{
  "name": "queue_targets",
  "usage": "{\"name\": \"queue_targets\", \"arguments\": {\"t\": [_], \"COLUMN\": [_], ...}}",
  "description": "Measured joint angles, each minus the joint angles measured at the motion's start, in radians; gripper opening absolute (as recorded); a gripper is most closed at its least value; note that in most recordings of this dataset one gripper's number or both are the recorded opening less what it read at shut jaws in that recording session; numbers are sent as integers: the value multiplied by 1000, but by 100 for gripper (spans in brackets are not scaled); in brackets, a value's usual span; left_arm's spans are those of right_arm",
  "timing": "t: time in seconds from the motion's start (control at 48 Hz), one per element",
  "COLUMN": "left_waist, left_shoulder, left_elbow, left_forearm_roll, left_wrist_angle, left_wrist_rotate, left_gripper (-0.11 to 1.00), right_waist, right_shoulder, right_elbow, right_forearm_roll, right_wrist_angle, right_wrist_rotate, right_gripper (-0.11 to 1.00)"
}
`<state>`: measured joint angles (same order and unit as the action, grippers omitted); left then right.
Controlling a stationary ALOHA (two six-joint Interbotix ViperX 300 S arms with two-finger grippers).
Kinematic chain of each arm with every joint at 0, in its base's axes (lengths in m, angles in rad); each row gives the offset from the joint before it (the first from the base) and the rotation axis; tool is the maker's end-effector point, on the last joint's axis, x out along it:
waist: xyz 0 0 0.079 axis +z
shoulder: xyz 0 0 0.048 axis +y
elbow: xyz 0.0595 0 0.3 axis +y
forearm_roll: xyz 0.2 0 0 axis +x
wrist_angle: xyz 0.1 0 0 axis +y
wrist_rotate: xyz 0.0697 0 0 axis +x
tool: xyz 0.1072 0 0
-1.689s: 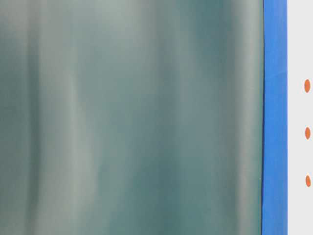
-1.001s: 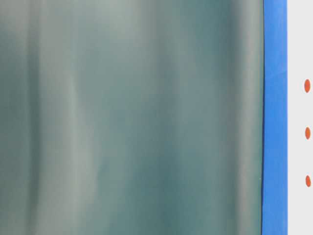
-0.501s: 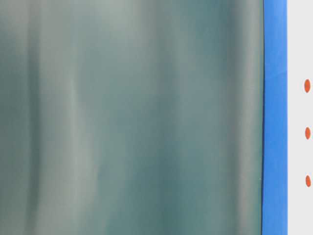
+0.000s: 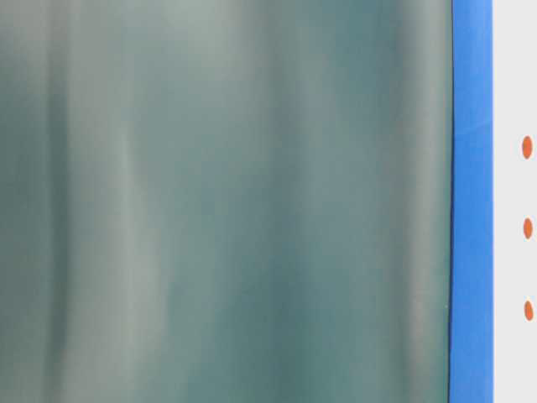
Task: Touch the tip of the soldering iron to the tip of the solder at the mark.
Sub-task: 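Lower left gripper to the yellow solder wire, right to the red soldering iron, then close the left gripper on the solder wire and right on the iron handle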
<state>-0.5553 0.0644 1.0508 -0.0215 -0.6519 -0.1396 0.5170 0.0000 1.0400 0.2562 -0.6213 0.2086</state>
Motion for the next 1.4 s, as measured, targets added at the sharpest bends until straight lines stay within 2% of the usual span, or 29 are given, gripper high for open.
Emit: {"name": "queue_targets", "arguments": {"t": [0.355,0.501,0.667,0.855,0.918,1.21,1.397], "left_waist": [64,64,67,67,67,66,64], "left_shoulder": [71,69,71,71,69,49,-37], "left_elbow": [-2,-2,-2,-3,-6,-15,-43], "left_forearm_roll": [-6,-8,-5,0,2,2,2], "left_wrist_angle": [0,20,64,107,118,158,284], "left_wrist_rotate": [0,5,3,2,2,0,0], "left_gripper": [78,69,38,5,3,3,3], "right_waist": [0,0,0,-2,-2,-2,-6], "right_shoulder": [150,176,206,262,268,267,175], "right_elbow": [-2,-9,-25,-38,-38,-46,-64], "right_forearm_roll": [83,91,92,89,87,81,80], "right_wrist_angle": [-107,-112,-112,-140,-156,-144,43], "right_wrist_rotate": [-9,-23,-38,-55,-55,-57,-72], "right_gripper": [89,84,64,15,6,6,6]}}
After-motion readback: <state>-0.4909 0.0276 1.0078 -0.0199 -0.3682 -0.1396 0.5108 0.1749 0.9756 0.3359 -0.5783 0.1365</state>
